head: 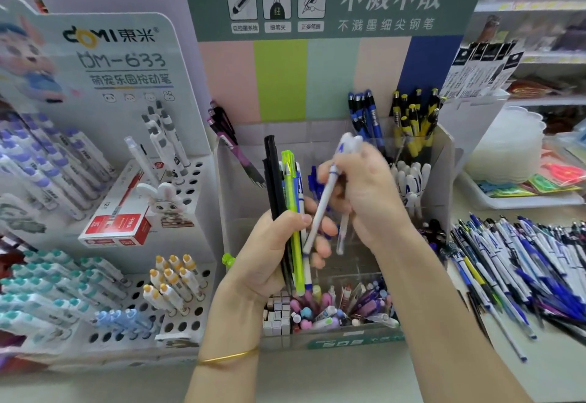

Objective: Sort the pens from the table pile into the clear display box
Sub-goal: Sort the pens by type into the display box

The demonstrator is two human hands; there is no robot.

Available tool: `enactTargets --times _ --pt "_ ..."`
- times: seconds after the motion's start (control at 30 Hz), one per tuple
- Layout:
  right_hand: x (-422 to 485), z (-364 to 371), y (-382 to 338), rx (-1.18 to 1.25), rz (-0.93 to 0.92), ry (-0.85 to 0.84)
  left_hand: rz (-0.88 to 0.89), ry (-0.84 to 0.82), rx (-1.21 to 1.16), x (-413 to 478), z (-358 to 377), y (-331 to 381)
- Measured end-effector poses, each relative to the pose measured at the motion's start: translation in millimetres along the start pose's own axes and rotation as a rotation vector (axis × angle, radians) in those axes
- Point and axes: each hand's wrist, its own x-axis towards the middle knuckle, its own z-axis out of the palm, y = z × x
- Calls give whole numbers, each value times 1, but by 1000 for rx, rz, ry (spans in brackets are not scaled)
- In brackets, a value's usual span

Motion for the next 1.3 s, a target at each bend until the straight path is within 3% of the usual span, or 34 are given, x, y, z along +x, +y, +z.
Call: enactTargets --times 0.1,0.2,0.37,0.47,0.6,0.7,0.87,1.07,1.2,1.3 --pt "10 -6 -7 32 -147 150 -53 -38 14 -2 -3 -3" --pt "12 -14 -10 44 -138 165 -99 -31 30 0 -5 -6" --pt "0 -21 -5 -290 116 -173 -141 -147 -187 4 -6 -5" --pt "-4 -20 2 -205 127 -253 -160 -233 -234 7 -3 -6" --pt "-4 -33 0 -115 66 -152 -122 -242 -125 16 10 -7" --pt "-6 -46 -6 -120 2 -63 -73 -152 -39 23 23 -10" --pt "-14 -60 -16 -188 -5 10 -84 -190 108 27 40 -12" --pt "-10 -72 -22 -274 -221 353 -121 -89 196 35 40 -18" --pt "-8 -72 -24 -324 -201 235 -70 -48 291 33 38 -21" --pt "-8 -66 -25 -286 -107 110 -79 -99 175 32 33 -22"
